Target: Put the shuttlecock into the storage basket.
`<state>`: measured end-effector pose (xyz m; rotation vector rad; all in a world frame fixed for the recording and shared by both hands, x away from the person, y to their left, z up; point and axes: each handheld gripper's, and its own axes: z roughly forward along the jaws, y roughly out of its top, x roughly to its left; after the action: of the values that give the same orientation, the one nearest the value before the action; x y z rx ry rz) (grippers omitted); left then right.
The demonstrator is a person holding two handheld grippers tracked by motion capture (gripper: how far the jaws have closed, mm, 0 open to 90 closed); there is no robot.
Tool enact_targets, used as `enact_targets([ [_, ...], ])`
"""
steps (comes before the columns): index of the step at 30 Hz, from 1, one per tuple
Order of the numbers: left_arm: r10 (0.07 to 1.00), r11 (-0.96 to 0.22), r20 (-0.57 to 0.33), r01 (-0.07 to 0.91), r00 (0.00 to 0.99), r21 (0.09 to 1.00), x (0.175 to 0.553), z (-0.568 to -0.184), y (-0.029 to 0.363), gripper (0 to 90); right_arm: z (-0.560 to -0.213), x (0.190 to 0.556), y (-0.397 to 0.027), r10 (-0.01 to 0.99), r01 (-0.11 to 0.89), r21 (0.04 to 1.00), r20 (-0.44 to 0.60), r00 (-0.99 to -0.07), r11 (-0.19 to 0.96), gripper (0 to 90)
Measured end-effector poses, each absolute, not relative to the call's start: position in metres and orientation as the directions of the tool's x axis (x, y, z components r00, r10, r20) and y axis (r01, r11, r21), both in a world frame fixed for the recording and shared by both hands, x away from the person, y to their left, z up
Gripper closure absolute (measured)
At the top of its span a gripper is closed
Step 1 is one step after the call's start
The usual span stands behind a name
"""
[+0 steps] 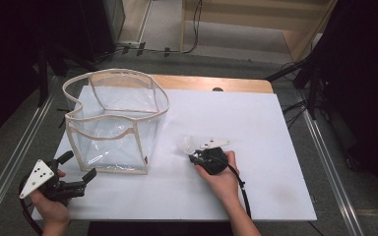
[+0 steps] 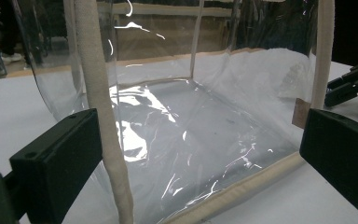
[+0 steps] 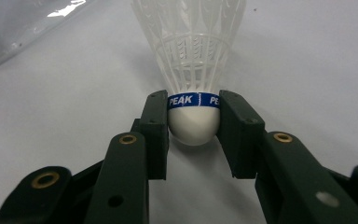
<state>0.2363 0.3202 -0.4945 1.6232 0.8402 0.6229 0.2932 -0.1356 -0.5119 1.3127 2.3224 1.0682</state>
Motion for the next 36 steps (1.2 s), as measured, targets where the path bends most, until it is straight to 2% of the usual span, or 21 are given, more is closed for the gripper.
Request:
enact_targets([
  [36, 0.796, -0.099, -0.038, 0.192, 0.604, 0.976, 0.236, -0.494, 0.32, 0.0, -0.482, 0.296, -0.146, 0.817, 0.592, 0.758, 0.142, -0.559, 0.273, 62.9],
])
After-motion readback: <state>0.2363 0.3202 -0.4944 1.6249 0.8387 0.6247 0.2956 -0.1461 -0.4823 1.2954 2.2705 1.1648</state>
